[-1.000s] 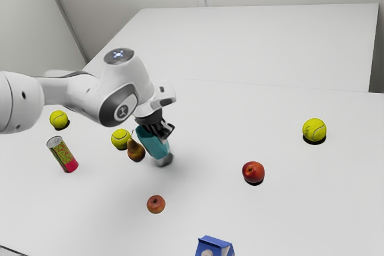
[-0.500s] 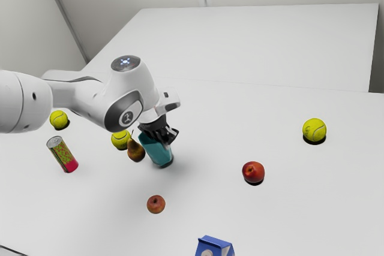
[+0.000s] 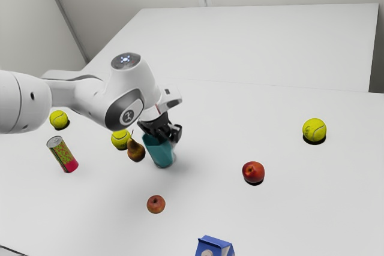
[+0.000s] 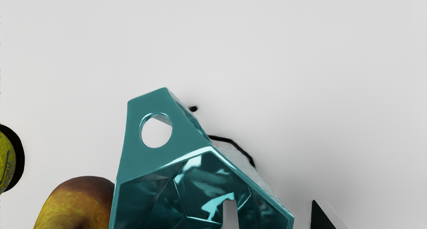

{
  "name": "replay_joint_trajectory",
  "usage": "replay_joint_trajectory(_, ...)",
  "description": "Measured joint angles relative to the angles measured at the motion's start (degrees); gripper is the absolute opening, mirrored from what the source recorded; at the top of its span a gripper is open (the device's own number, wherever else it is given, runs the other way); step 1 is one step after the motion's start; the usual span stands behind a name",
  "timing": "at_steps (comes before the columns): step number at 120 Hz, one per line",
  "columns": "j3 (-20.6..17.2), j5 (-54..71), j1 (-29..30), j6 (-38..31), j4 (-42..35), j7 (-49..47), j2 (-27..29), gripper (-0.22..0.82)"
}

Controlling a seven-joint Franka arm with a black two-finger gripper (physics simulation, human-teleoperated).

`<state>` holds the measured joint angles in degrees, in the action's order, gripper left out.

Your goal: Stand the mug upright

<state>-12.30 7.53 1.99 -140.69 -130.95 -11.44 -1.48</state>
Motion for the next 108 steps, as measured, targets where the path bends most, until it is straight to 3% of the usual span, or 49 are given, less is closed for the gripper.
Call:
replay_joint_trajectory(28, 0.00, -0.18, -0.31, 0.38, 1.97, -0.10, 2.44, 0.24)
replay_joint_trajectory(44, -0.27, -1.32, -0.30, 4.46, 6.29, -0.10, 3.28, 0.33)
replay_joint_trajectory(70, -0.35, -5.79, -0.80, 17.36, 16.82, -0.18, 3.58, 0.49)
replay_joint_trajectory(108, 0.23, -7.72, 0.20, 37.52, 31.10, -0.27, 3.24, 0.56)
